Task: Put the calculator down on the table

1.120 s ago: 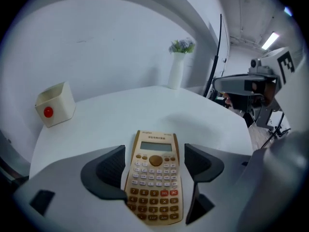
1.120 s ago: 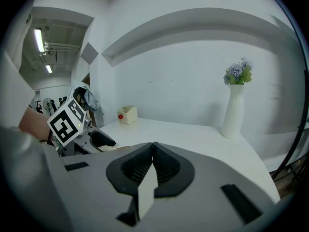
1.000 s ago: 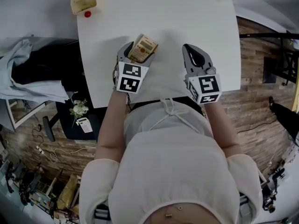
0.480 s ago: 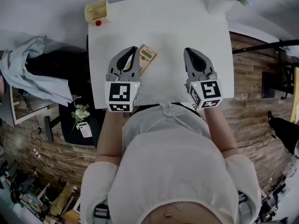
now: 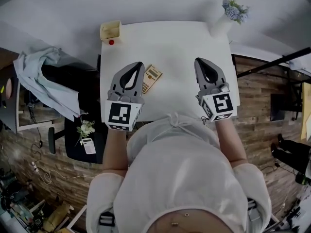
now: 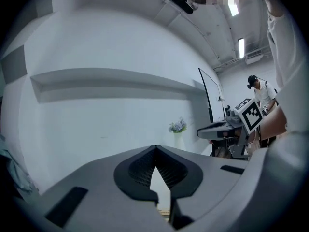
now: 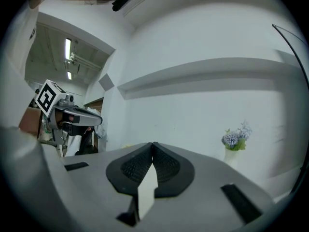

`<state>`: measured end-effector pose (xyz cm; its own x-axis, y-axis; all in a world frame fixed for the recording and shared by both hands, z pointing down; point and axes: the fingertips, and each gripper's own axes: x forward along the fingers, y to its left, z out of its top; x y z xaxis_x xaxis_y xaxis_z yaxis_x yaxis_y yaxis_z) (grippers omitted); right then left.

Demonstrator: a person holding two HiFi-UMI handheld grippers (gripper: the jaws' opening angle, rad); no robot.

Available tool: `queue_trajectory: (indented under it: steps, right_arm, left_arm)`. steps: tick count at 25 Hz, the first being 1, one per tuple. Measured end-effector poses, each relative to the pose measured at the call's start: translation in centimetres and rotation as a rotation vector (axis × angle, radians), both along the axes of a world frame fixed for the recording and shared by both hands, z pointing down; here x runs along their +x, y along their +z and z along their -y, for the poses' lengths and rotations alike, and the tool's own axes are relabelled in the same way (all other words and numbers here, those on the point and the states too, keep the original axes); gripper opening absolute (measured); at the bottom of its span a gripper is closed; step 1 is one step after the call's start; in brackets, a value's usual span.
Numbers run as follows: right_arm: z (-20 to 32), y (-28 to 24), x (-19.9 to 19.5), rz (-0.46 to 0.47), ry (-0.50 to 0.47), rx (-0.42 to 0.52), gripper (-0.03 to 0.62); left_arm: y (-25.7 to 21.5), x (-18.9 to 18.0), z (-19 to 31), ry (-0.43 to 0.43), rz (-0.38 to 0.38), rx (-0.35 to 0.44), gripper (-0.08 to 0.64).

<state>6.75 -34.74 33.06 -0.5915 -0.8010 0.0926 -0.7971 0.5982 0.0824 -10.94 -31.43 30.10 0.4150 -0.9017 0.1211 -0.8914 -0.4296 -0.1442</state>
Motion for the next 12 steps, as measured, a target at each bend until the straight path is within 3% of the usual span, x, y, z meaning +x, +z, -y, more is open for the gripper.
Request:
queue_trajectory:
  steps: [4, 12]
  right_arm:
    - [-0.7, -0.8, 0.3, 0.009, -0.027, 0.022, 0.005]
    - [-2.1, -1.3, 0.3, 0.033, -0.064, 0.032, 0.003]
  left_arm:
    - [-1.5, -0.3, -0.8, -0.010, -0.031, 0.032, 0.018]
    - [-1.4, -0.1, -1.6, 0.012, -0.090, 0.010, 0.018]
